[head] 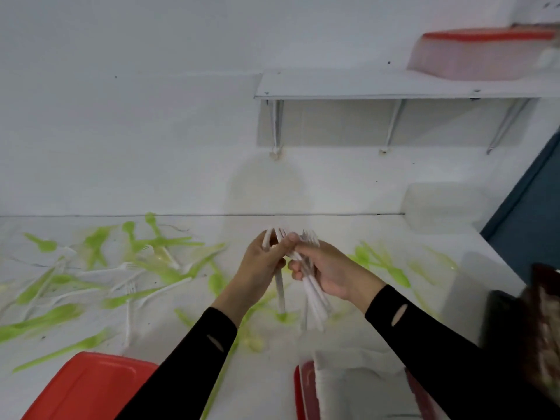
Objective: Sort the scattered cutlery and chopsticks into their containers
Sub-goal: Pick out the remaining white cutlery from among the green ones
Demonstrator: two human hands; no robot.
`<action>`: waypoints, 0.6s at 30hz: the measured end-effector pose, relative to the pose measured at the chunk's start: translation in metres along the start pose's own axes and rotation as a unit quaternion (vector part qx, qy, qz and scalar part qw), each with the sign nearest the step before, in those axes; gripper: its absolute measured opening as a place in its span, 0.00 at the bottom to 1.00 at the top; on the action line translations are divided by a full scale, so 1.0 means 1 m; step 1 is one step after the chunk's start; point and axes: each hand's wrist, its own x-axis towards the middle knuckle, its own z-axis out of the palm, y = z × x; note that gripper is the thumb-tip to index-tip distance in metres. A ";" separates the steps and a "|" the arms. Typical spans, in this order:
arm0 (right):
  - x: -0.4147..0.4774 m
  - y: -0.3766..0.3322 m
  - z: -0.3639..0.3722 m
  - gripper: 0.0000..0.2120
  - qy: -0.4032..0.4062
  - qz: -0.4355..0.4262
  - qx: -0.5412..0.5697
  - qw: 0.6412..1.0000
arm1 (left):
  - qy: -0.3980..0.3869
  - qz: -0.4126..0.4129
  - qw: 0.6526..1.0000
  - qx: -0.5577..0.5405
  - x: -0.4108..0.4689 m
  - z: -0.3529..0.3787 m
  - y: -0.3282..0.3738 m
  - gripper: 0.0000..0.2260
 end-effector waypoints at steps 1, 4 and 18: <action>-0.004 -0.003 -0.006 0.09 0.004 -0.007 -0.010 1.000 | -0.015 -0.006 1.000 0.001 0.000 0.011 -0.001 0.27; -0.017 -0.012 -0.028 0.17 0.029 -0.025 -0.034 0.999 | 0.014 0.007 1.000 0.003 0.002 0.045 -0.002 0.24; -0.051 -0.042 -0.139 0.11 0.240 -0.107 -0.290 0.920 | 0.102 0.025 0.991 -0.087 0.045 0.141 -0.020 0.11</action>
